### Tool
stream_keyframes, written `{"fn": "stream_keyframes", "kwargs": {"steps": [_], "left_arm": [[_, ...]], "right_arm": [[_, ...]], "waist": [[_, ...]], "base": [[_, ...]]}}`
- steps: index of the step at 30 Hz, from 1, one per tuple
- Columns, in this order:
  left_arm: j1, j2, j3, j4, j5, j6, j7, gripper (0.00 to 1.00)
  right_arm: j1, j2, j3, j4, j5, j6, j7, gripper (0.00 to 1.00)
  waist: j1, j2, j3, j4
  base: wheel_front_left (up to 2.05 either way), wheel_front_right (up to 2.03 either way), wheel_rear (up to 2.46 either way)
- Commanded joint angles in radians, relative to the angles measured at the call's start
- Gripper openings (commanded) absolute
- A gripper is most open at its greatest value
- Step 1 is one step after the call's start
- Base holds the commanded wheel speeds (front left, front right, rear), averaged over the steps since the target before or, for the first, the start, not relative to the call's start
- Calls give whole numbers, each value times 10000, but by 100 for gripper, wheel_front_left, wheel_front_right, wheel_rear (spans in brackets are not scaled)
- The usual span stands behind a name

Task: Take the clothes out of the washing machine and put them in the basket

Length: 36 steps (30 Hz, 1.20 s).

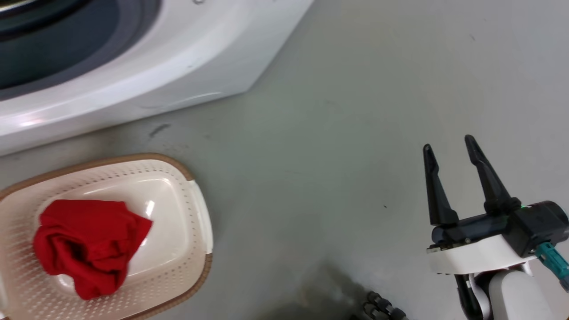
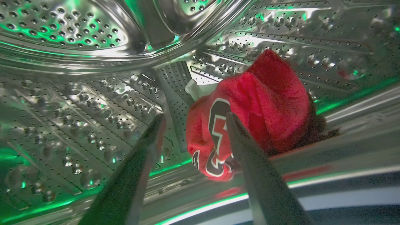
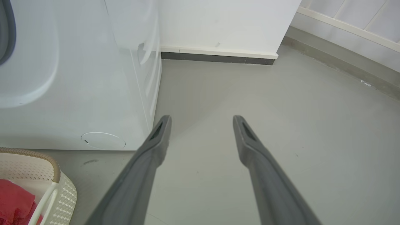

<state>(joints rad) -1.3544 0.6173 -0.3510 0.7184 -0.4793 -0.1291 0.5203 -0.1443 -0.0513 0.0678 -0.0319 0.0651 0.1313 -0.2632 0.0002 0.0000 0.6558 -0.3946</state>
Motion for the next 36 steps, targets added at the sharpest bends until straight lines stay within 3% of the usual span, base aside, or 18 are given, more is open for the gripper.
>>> {"fn": "stream_keyframes", "kwargs": {"steps": [1, 8, 16, 17, 18, 30, 36], "left_arm": [[-313, 95, -80, 136, 73, -17, 231, 100], [-1528, 308, -429, 1080, 320, 23, 1678, 100], [-2017, 267, -918, 1842, 690, 48, 2150, 100], [-2034, 264, -962, 1915, 720, 45, 2139, 56], [-2055, 258, -1006, 1971, 714, 38, 2104, 0], [-1836, 364, -1098, 2080, 467, 9, 748, 0], [-1027, -33, -1035, 2172, 160, -6, -1268, 0]], "right_arm": [[-140, 20, 108, -52, 76, -10, -24, 100], [-172, 18, 531, -84, 443, -10, -24, 100], [-41, 17, 539, -164, 589, -10, -24, 100], [-42, 17, 544, -165, 610, -10, -24, 100], [-50, 17, 552, -163, 628, -10, -24, 100], [-430, 14, 529, -22, 444, -10, -24, 100], [-548, 14, 81, 27, 32, -12, -24, 100]], "waist": [[-2, 0, 605, -612], [-2, 0, 1106, -1111], [-2, 0, 1369, -1117], [-2, 0, 1386, -1113], [-2, 0, 1397, -1110], [-2, 0, 994, -932], [-2, 0, 128, -275]], "base": [[0, 0, 0], [0, 0, 0], [0, 0, 0], [0, 0, 0], [0, 0, 0], [0, 0, 0], [0, 0, 0]]}}
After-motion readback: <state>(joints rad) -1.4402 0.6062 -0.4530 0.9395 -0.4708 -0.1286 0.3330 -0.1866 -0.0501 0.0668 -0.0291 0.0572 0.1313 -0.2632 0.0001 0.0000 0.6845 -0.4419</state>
